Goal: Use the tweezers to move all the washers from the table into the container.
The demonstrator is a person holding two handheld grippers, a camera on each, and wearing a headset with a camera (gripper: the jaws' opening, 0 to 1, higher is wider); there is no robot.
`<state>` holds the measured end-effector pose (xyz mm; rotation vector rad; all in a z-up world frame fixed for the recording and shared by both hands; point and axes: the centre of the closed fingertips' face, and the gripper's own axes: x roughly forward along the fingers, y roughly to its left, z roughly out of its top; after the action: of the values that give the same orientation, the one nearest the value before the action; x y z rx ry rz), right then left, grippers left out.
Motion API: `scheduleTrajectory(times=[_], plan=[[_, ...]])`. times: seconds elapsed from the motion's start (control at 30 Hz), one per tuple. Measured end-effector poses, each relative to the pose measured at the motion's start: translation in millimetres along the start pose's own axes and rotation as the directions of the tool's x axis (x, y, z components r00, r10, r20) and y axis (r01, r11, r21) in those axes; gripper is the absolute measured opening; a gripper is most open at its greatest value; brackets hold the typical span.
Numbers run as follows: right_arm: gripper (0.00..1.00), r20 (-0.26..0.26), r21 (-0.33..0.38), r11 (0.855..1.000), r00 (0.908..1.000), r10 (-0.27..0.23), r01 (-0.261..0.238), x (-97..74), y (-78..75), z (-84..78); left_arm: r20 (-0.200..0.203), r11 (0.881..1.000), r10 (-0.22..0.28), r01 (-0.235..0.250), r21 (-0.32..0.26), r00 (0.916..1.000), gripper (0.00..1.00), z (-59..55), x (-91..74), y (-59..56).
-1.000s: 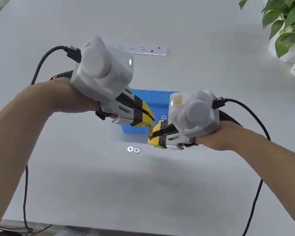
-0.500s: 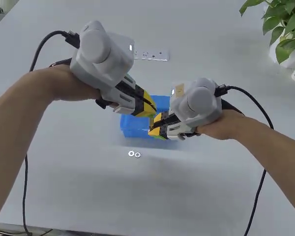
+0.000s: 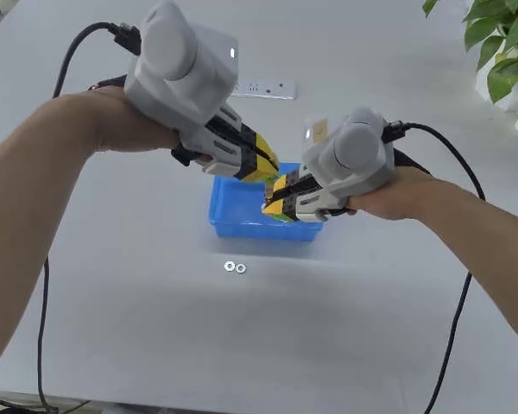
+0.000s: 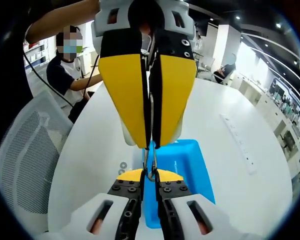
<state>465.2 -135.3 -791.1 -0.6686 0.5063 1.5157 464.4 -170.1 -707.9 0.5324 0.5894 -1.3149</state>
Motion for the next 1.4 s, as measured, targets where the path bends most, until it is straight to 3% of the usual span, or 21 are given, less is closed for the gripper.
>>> scheduleTrajectory(times=[0.27,0.73,1.4], plan=[[0.10,-0.003,0.000,1.000,1.0000,-0.001,0.001,3.2,-9.1,-2.6,-0.001,1.000,-0.002,0.002,-0.003,1.0000,0.05,-3.3,3.6,10.4],[0.10,-0.017,0.016,1.000,0.9998,0.014,-0.014,16.4,-19.5,-17.4,-0.016,1.000,-0.012,0.012,-0.013,0.9998,0.05,-18.6,16.6,24.6],[0.10,-0.040,0.037,0.998,0.9982,0.045,-0.043,33.0,-27.7,-44.3,-0.016,0.999,-0.020,0.019,-0.039,0.9997,0.05,-40.4,42.4,38.0]])
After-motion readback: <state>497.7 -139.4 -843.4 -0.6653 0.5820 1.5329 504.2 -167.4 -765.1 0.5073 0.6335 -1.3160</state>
